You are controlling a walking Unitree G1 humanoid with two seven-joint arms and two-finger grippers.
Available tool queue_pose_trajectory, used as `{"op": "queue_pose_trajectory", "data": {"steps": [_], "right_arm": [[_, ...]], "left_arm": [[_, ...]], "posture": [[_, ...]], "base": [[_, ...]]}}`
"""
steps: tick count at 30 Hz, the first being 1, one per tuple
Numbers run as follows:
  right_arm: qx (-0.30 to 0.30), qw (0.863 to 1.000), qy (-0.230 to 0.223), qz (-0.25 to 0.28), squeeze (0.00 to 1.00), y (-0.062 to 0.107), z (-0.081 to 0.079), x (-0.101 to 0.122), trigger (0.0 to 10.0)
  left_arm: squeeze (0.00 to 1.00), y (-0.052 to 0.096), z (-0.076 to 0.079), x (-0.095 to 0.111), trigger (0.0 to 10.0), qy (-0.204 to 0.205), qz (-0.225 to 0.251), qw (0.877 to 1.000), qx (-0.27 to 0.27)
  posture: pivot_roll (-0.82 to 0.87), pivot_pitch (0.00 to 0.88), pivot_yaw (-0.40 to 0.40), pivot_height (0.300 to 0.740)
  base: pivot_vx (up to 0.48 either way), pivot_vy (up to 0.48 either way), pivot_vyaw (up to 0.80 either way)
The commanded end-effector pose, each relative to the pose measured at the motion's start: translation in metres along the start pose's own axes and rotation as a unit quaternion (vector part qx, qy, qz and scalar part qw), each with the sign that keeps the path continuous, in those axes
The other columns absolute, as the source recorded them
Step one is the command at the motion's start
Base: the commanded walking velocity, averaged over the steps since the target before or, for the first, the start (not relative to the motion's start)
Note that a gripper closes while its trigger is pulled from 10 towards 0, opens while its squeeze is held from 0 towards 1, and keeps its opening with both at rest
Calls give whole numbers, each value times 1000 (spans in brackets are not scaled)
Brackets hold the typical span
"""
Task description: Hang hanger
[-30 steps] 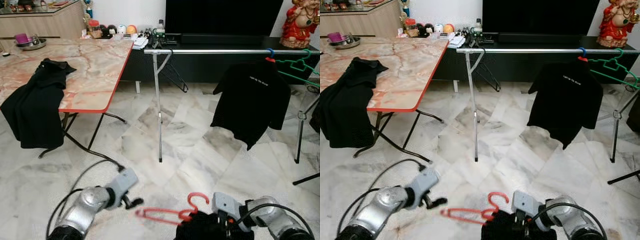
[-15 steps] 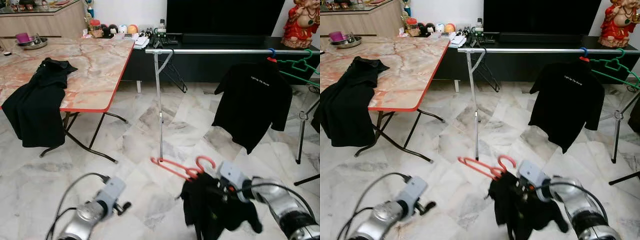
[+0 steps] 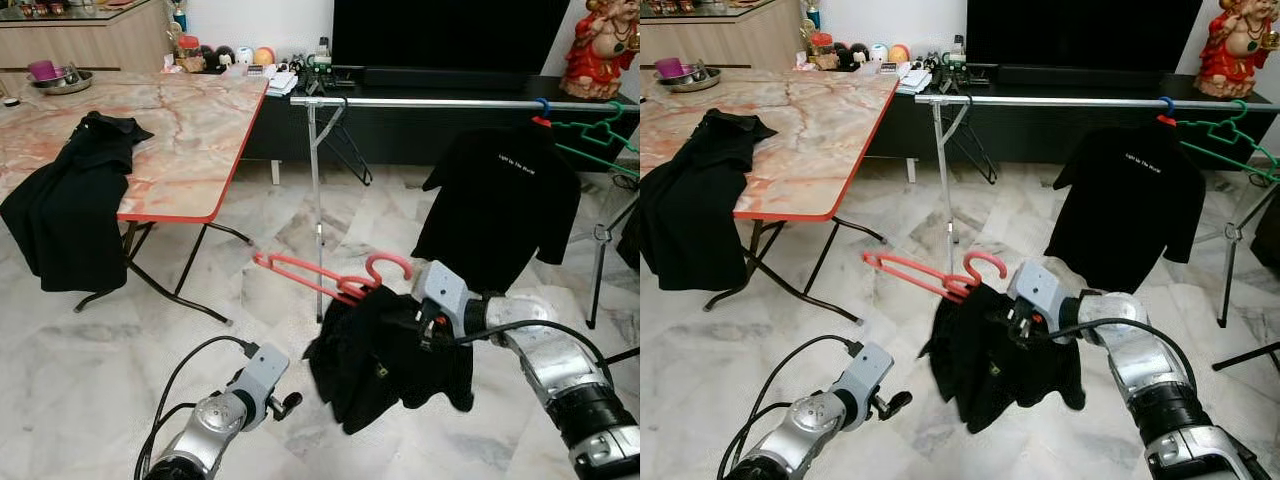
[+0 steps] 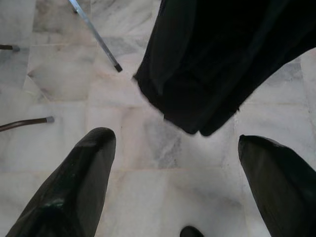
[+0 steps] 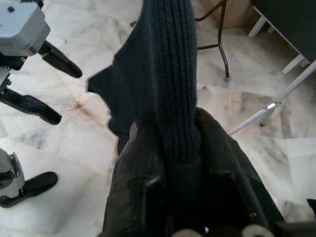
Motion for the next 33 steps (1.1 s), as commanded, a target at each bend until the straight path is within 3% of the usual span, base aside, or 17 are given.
{"op": "queue_pose_trajectory", "data": {"steps": [1,9,15,16,17,18,33], "right_arm": [[-4,999,15,28,0,2,3,19,0],[16,998,25,60,0,-14,-14,47,0],[32,997,26,70,0,-20,-26,53,0],[35,997,27,70,0,-21,-28,52,0],[37,996,27,70,0,-21,-29,52,0],[39,996,28,69,0,-20,-31,52,0],[55,995,31,73,0,-20,-42,58,0]], "left_arm": [[0,-2,1,2,10000,-3,1,1000,0],[0,-6,3,6,10000,-13,0,1000,8],[0,-7,-1,7,10000,-11,0,1000,22],[0,-7,-4,7,9176,-10,-2,999,31],[0,-7,-6,7,9176,-10,-3,999,38],[0,-6,-11,7,0,-6,-4,999,51],[0,-5,-17,3,0,2,-10,997,74]], "posture": [[77,56,-54,740],[86,64,-54,740],[90,65,-52,740],[92,65,-51,740],[92,66,-51,740],[90,66,-51,740],[90,69,-52,740]], "base": [[0,0,0],[0,0,0],[0,0,0],[0,0,0],[0,0,0],[0,0,0],[0,0,0]]}}
Point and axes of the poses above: a point about 5 cm out from each wrist's last joint towards the gripper, its own y axis pointing back from the gripper into the wrist, its own x axis along the axis of the wrist's last joint, z = x × y, the point moved 5 cm from there along -y, pointing out of the wrist towards the gripper, and after that the axes turned 3 degrees about -y, right-handed, at the moved point
